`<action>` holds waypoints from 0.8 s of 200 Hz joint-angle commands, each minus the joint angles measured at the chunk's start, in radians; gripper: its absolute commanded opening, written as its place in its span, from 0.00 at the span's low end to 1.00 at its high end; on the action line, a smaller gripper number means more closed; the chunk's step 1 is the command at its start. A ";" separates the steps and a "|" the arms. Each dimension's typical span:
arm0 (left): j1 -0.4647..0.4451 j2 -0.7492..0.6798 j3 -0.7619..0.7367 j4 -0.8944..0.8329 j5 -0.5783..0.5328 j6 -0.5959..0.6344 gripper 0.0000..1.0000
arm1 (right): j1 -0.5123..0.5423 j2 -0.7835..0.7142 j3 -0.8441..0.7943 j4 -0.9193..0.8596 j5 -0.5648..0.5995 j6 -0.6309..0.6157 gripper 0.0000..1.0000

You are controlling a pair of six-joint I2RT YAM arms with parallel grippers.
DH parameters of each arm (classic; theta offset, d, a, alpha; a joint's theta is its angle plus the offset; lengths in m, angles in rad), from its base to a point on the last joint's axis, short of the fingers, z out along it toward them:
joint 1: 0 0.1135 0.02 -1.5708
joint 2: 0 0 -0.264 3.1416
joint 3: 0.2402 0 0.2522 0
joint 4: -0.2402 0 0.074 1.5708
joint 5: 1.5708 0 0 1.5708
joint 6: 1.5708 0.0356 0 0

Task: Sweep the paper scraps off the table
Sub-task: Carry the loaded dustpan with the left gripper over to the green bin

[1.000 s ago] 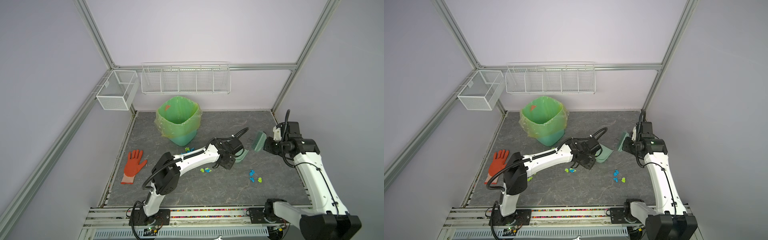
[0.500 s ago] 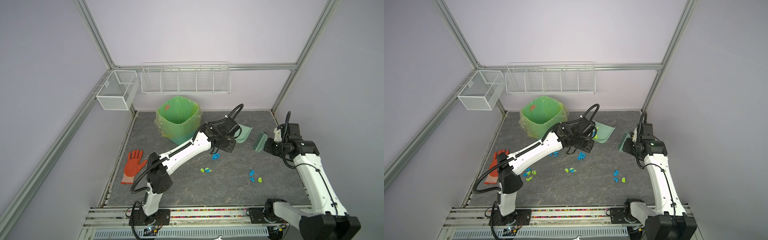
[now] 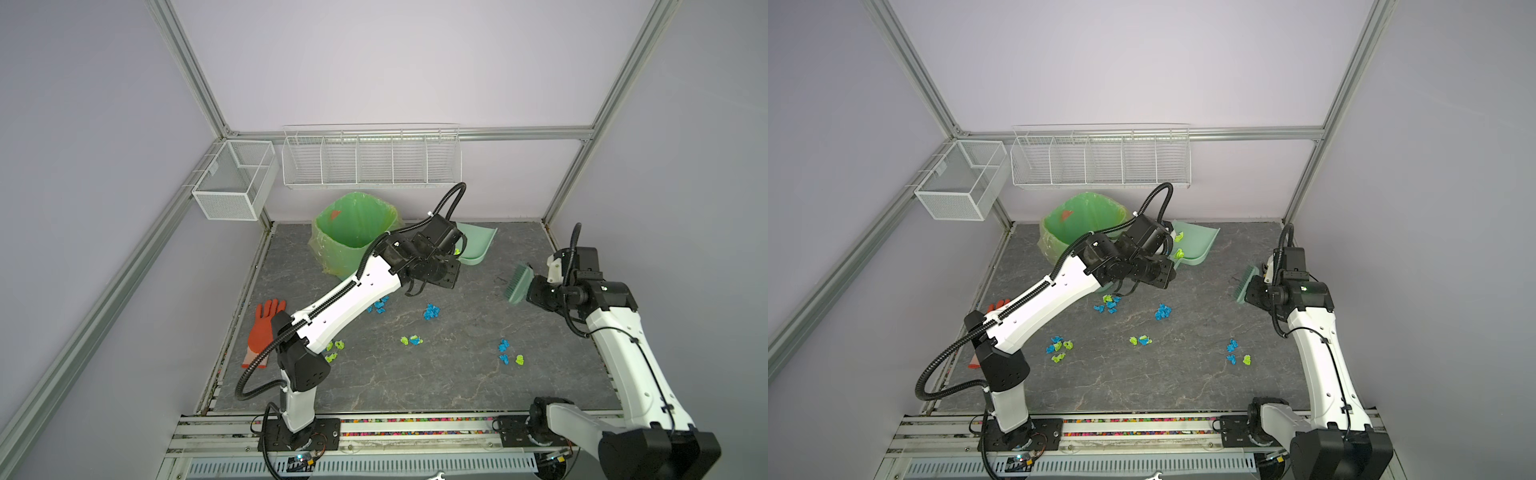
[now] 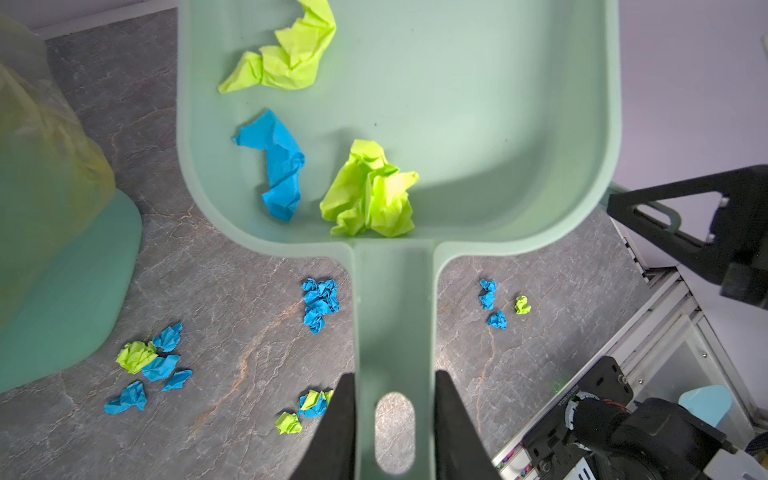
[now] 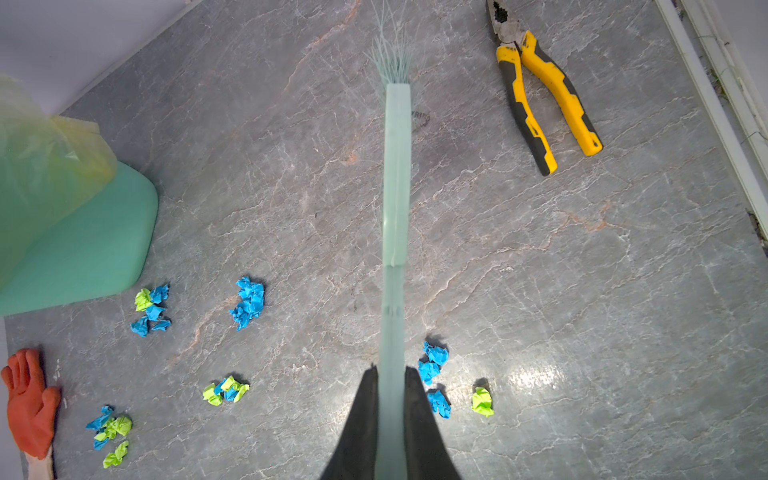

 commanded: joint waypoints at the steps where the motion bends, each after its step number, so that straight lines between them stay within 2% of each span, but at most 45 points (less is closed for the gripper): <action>1: 0.030 -0.035 0.034 -0.006 0.029 -0.027 0.03 | -0.004 -0.013 -0.018 0.022 -0.021 0.014 0.07; 63: 0.129 -0.093 0.053 0.001 0.107 -0.061 0.03 | -0.002 -0.019 -0.023 0.022 -0.027 0.013 0.07; 160: 0.244 -0.125 0.092 -0.035 0.118 -0.075 0.02 | -0.001 -0.019 -0.036 0.058 -0.074 0.024 0.07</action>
